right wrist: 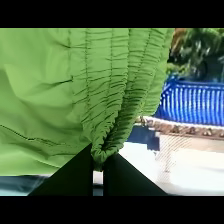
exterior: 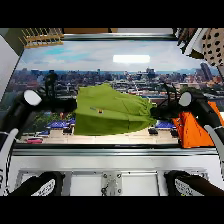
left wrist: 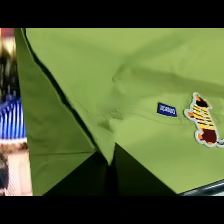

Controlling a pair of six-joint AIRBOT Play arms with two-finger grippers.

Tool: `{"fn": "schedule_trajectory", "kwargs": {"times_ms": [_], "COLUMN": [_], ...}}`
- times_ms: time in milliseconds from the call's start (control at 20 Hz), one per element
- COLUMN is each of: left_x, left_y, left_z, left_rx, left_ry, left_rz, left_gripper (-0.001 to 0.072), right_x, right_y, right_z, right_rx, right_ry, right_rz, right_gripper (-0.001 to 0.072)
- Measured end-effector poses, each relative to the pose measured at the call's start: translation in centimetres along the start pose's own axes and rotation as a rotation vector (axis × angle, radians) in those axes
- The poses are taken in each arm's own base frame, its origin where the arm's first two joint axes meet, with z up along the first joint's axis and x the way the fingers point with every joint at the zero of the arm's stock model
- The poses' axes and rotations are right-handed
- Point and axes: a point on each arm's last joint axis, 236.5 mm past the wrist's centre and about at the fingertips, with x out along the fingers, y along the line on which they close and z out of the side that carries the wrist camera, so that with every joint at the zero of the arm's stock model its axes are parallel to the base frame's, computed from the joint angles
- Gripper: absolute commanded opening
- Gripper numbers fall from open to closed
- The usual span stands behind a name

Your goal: Fold the clothes and pants, and hang the long-sleeved shirts on hangers.

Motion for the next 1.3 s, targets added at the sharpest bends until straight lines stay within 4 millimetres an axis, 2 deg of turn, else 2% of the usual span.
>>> {"fn": "schedule_trajectory", "kwargs": {"times_ms": [150,250,450,600,650,700,750,800,900,1050,1100,1200,1250,1300], "left_x": [3.4,5.1,7.3,7.7,7.5,7.2,6.8,6.3,5.0,2.4,1.4,-0.3,-1.1,-1.8], "left_y": [2.4,3.4,4.3,4.4,4.3,4.1,3.8,3.4,2.5,0.8,0.1,-1.0,-1.6,-2.1], "left_z": [-4.8,-6.7,-9.0,-9.7,-9.7,-9.6,-9.4,-9.1,-8.6,-7.8,-7.6,-7.1,-6.8,-6.5], "left_rx": [-0.037,-0.065,-0.127,-0.144,-0.143,-0.139,-0.133,-0.127,-0.117,-0.102,-0.097,-0.079,-0.068,-0.058], "left_ry": [0.045,0.062,0.110,0.128,0.124,0.115,0.104,0.092,0.057,0.006,-0.008,-0.036,-0.053,-0.070], "left_rz": [0.038,0.054,0.058,0.057,0.054,0.048,0.041,0.034,0.013,-0.026,-0.040,-0.064,-0.075,-0.085], "left_gripper": [0.0006,0.0006,0.0006,0.0006,0.0030,0.0327,0.0558,0.0572,0.0572,0.0570,0.0457,0.0043,0.0006,0.0006], "right_x": [2.7,4.0,5.4,5.7,5.7,5.7,5.6,5.3,3.9,0.7,-0.5,-2.3,-2.8,-3.1], "right_y": [-1.2,-1.8,-2.5,-2.6,-2.6,-2.5,-2.4,-2.1,-1.1,-0.2,-0.3,-1.2,-1.9,-2.7], "right_z": [-1.7,-2.2,-2.0,-1.8,-1.7,-1.7,-1.6,-1.3,-0.7,0.5,0.8,1.4,1.7,2.0], "right_rx": [0.023,0.035,0.048,0.050,0.051,0.057,0.060,0.062,0.042,0.002,-0.004,0.006,0.022,0.047], "right_ry": [0.006,-0.016,-0.068,-0.089,-0.094,-0.098,-0.101,-0.108,-0.123,-0.135,-0.134,-0.134,-0.135,-0.133], "right_rz": [-0.013,-0.019,-0.026,-0.028,-0.027,-0.022,-0.016,-0.006,0.026,0.065,0.077,0.103,0.119,0.141], "right_gripper": [0.0032,0.0033,0.0034,0.0045,0.0068,0.0279,0.0520,0.0604,0.0617,0.0617,0.0616,0.0617,0.0618,0.0656]}}
